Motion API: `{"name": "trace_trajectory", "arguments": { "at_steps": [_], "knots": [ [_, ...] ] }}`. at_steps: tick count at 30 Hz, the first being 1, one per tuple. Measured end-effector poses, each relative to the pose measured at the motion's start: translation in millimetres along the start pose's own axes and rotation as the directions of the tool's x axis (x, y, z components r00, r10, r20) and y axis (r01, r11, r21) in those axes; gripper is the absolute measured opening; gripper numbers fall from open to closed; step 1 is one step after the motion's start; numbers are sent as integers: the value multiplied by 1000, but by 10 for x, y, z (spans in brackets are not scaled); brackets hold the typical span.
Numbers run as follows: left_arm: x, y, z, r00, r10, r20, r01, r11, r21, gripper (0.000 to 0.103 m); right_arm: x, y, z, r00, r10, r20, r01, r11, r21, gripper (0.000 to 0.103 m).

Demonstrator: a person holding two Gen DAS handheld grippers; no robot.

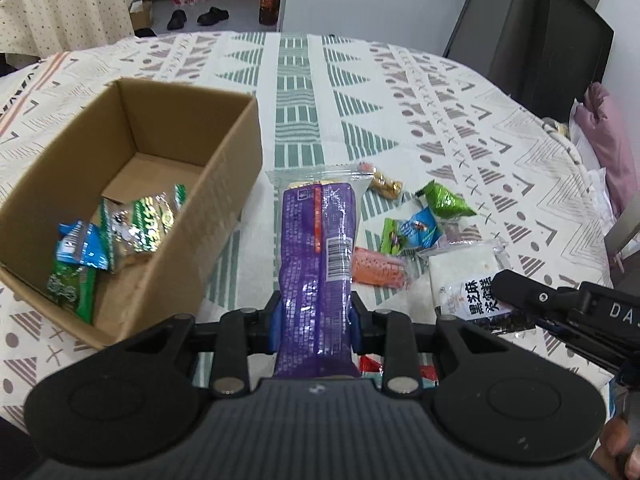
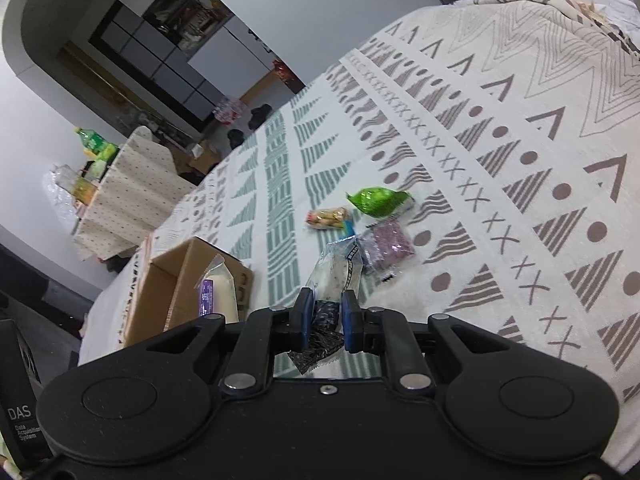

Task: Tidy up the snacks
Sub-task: 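Carry the purple bar and white packet over the box and open both grippers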

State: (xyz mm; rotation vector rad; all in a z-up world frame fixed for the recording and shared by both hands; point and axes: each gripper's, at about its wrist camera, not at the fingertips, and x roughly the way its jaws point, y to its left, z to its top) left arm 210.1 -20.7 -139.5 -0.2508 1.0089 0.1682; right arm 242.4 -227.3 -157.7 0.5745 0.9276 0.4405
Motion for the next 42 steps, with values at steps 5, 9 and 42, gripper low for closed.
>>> {"name": "trace_trajectory", "arguments": {
  "at_steps": [5,9,42],
  "knots": [
    [-153,14,36,1000,7,27,-7,1000,-2,30,-52,107,40,999,49,22,-48,999,-18,15],
    [-285,63,76,999,13,52,-12,1000,-8,30,-82,201,67,996,76,38,-75,997,-31,15],
    [-692,932,419,989,-42,142,53,996,-73,30,64,1309,61,985,125,121,-105,981,-161,15]
  ]
}}
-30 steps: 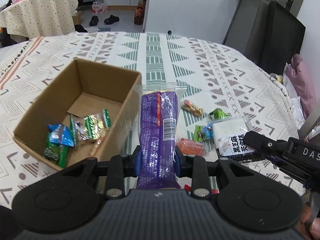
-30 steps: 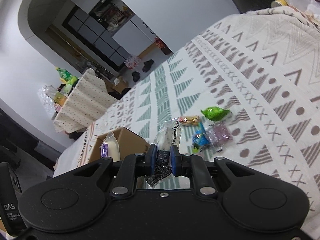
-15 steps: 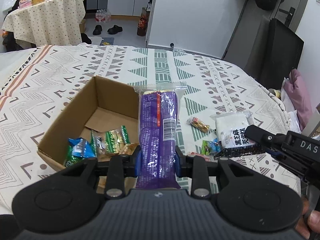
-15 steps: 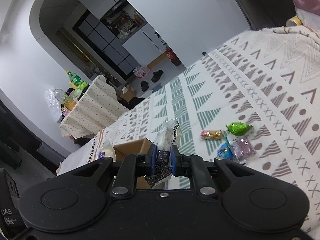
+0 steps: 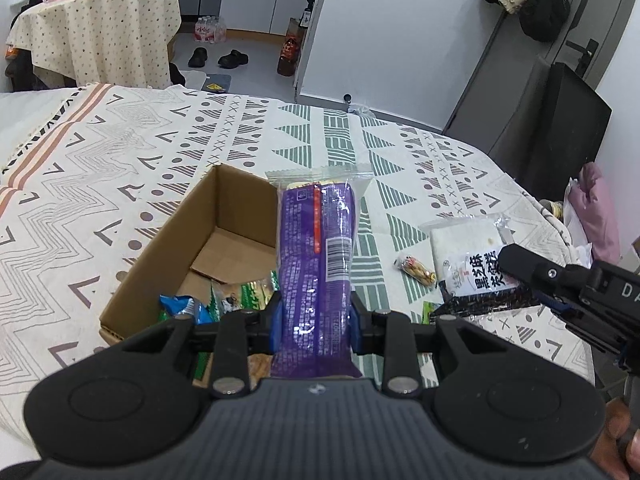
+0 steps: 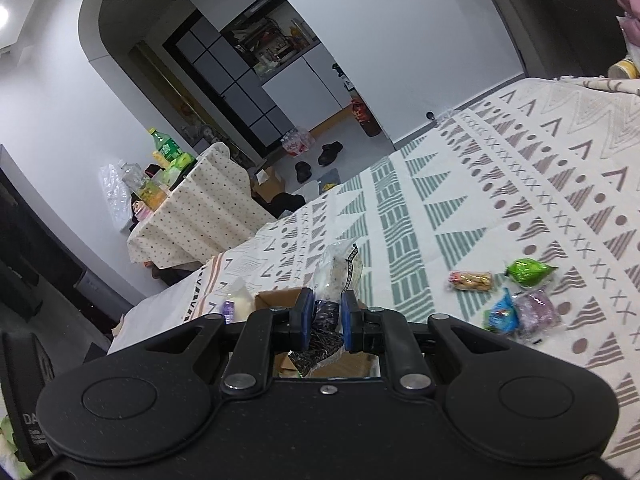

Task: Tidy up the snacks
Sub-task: 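Carry the purple bar and white packet over the box and open both grippers, then move both grippers back toward the remaining snacks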

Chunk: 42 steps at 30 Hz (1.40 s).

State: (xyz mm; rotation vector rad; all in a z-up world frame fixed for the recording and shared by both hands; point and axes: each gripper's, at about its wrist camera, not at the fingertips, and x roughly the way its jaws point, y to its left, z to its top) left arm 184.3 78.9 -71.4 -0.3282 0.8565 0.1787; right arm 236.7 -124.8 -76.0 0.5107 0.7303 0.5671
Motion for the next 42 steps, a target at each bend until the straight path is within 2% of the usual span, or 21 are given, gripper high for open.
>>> {"name": "trace_trajectory", "arguments": {
  "at_steps": [9,18,21,24,25,27,30,31,36,38,42],
  "knots": [
    [56,284,171,1000,-5,6,5,1000,-28,30,310,289,-28,999,13,-34,-14,999,-31,15],
    [360,522,303,999,-15,-38,14,999,-31,31,657,422,-117,997,-10,-74,7,999,-41,15],
    [451,564,331,999,6,-46,-7,1000,-28,32,729,440,-126,997,-19,-77,15,999,-42,15],
    [456,602,361,999,4,-41,-6,999,-35,34,768,458,-114,997,-17,-78,14,999,-36,13],
    [443,611,366,999,1,-38,-2,999,-37,37,780,468,-106,997,-12,-77,9,999,-35,7],
    [419,630,370,999,10,-34,-12,999,-38,43,789,508,-89,998,-14,-66,11,999,-51,7],
    [375,666,350,999,31,-29,-32,998,-50,54,814,531,-78,997,-40,-68,35,996,-82,20],
    [363,678,337,999,35,-31,-36,998,-55,57,805,515,-75,997,-38,-73,32,996,-77,28],
    [297,672,285,998,63,-30,-65,996,-56,72,632,435,-85,996,-27,-87,21,998,-62,32],
    [270,648,254,997,70,-30,-71,996,-58,77,559,393,-86,995,-35,-89,29,998,-63,43],
    [210,570,212,997,74,-34,-76,996,-53,84,379,263,-73,995,-46,-93,40,997,-64,52]
  ]
}}
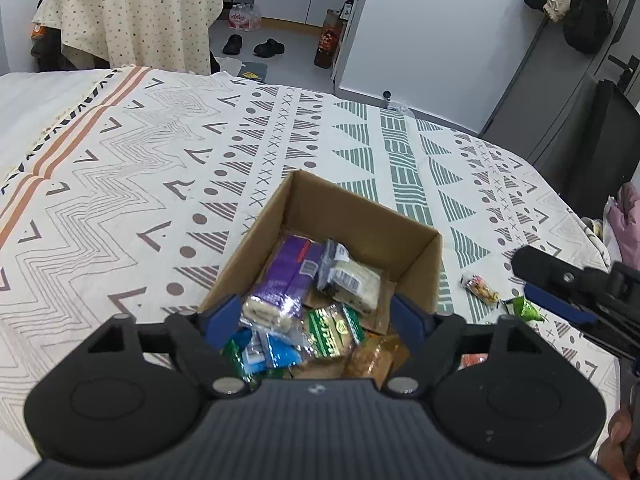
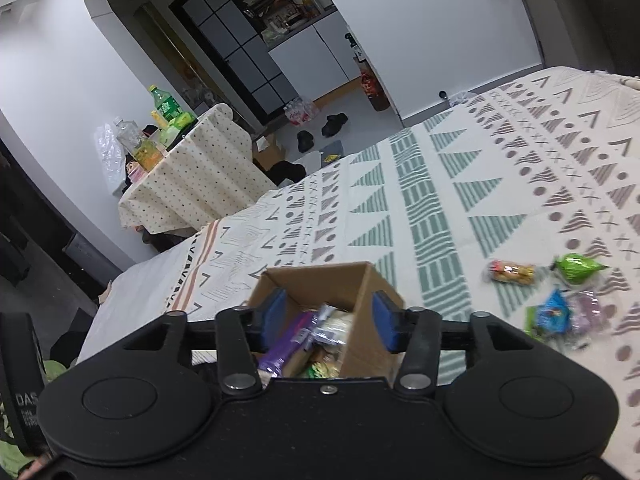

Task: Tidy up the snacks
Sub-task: 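Move both grippers back toward the remaining snacks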

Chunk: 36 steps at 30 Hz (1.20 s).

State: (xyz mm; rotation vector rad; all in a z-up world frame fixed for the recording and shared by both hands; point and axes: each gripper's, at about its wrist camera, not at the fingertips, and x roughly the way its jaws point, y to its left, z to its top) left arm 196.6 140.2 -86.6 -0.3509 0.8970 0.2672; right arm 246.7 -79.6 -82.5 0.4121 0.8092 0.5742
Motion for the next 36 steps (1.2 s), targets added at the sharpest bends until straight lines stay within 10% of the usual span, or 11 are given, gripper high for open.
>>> {"name": "trace_trajectory", "arguments": {
  "at_steps": [20,36],
  "knots": [
    [-373,-602,-402,1000,25,-7,-25,999,39,103,-947,-813,-24,996,-80,41,80,997,-2,97],
    [-564,-1114,-656,1000,-27,6,27,997,78,103,-1379,-1274,-85,994,-99,52,99,995,8,103]
  ]
}}
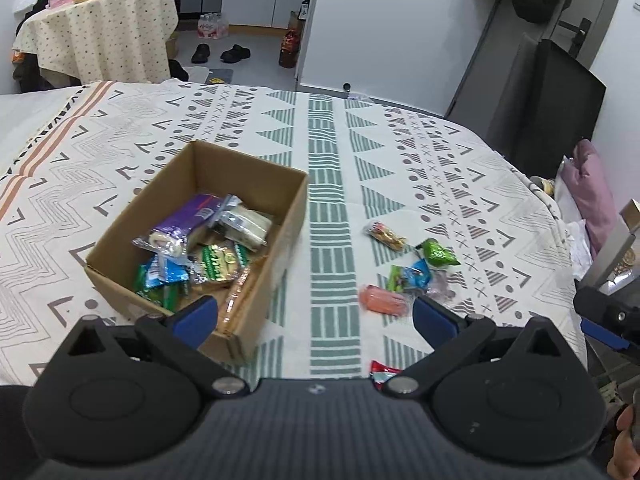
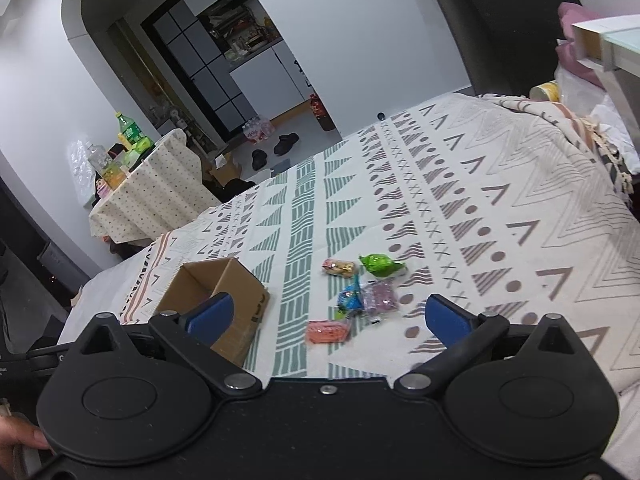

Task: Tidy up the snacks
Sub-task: 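Move both grippers back toward the remaining snacks, then grasp the red wrapped bar with the left gripper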

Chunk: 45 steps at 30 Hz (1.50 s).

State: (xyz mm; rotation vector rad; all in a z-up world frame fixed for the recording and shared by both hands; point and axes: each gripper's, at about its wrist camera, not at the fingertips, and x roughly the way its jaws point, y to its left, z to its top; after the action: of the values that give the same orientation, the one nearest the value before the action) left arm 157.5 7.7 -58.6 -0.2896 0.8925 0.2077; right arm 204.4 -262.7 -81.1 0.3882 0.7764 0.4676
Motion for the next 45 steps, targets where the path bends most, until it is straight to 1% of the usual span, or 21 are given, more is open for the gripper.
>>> {"name": "trace_trajectory", "arguments": {
  "at_steps": [5,8,10,13,20,23,25,28,30,33,34,35,36,38,40,43,45],
  "knots": [
    [8,-119,-80,1000,-12,-5,12,1000,2,103,1,-208,-94,1000,6,-6,-5,999,53,103],
    [45,-188,-139,1000,2,-9,-2,1000,0,103,20,-287,-133,1000,22,-16,-20,996,83,103],
    [100,-227,-182,1000,5,-27,-5,1000,-4,103,51,-330,-148,999,34,-28,-31,994,103,103],
    [191,-289,-254,998,2,-60,-3,1000,-5,103,97,-370,-164,999,21,-38,-16,993,121,103],
    [425,-455,-430,996,9,-89,-9,1000,-1,102,157,-483,-186,999,10,-43,-3,987,159,103],
    [521,-528,-501,994,12,-107,-12,1000,5,102,195,-510,-188,998,-6,-55,15,987,161,102],
    [588,-566,-542,992,14,-123,-14,1000,-1,101,221,-519,-190,998,-5,-63,15,987,161,102],
    [662,-622,-590,992,23,-128,-24,1000,-5,100,257,-533,-197,997,-1,-75,13,987,161,102],
    [728,-670,-615,990,36,-134,-37,999,-1,97,281,-556,-201,997,0,-83,13,986,164,102],
    [834,-714,-651,986,35,-164,-38,999,-12,85,310,-602,-206,996,6,-91,10,984,179,102],
    [862,-722,-666,984,31,-175,-36,999,-22,79,316,-618,-204,996,8,-92,9,983,185,102],
    [889,-727,-682,982,23,-187,-30,999,-36,70,321,-636,-202,996,11,-92,7,981,193,102],
    [916,-730,-696,980,12,-201,-23,998,-52,66,322,-651,-201,996,14,-91,4,980,199,102],
    [957,-741,-723,975,-5,-222,-13,997,-80,53,329,-680,-199,996,21,-91,-2,978,209,102],
    [982,-757,-741,972,-22,-232,-3,994,-106,47,343,-699,-198,995,25,-94,-4,977,215,102],
    [1019,-786,-755,971,-21,-239,-9,992,-125,46,356,-724,-202,995,30,-99,-7,975,224,102],
    [1070,-798,-765,969,-29,-247,-8,989,-147,43,350,-746,-205,995,32,-98,-9,973,231,102]
  ]
}}
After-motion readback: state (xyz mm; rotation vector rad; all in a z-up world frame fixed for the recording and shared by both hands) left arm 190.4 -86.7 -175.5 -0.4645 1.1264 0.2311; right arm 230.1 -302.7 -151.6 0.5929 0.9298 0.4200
